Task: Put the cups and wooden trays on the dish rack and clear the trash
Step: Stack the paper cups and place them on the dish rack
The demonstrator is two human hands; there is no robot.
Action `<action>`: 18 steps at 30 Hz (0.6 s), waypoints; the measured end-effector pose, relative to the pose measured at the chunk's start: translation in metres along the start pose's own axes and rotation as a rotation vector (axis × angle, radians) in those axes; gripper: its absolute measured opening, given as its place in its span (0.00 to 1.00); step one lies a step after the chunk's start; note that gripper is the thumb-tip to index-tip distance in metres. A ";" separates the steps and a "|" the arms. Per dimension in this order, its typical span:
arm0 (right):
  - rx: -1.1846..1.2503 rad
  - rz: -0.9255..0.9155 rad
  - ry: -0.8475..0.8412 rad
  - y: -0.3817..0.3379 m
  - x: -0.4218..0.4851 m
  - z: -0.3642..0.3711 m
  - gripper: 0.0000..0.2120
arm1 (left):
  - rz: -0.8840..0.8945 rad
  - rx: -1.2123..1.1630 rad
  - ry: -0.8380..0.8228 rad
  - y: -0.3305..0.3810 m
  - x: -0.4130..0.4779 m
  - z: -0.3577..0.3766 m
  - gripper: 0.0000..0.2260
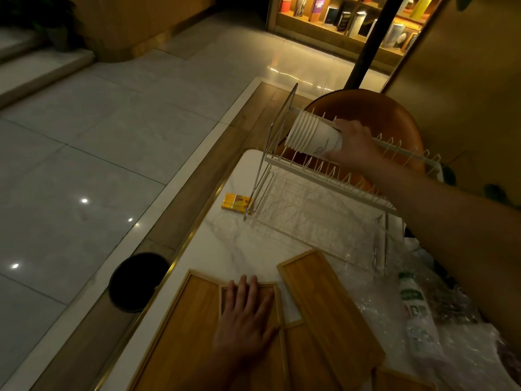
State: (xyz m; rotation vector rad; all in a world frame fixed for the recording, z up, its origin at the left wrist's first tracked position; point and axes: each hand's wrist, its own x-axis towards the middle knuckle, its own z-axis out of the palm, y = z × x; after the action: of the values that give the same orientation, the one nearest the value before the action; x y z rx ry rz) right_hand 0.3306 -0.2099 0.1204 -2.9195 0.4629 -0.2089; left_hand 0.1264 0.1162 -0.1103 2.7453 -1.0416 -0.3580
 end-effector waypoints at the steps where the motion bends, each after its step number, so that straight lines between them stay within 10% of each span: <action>1: 0.017 0.003 0.010 0.000 -0.003 -0.003 0.40 | -0.003 -0.007 -0.012 0.000 0.000 0.000 0.33; 18: 0.439 0.019 0.242 -0.003 -0.152 -0.043 0.18 | 0.000 -0.005 -0.066 -0.016 -0.032 -0.045 0.22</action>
State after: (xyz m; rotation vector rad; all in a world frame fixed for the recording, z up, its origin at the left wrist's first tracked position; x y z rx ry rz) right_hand 0.1814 -0.1654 0.1465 -2.4689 0.4168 -0.5849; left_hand 0.1261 0.1531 -0.0665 2.7459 -1.0553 -0.4533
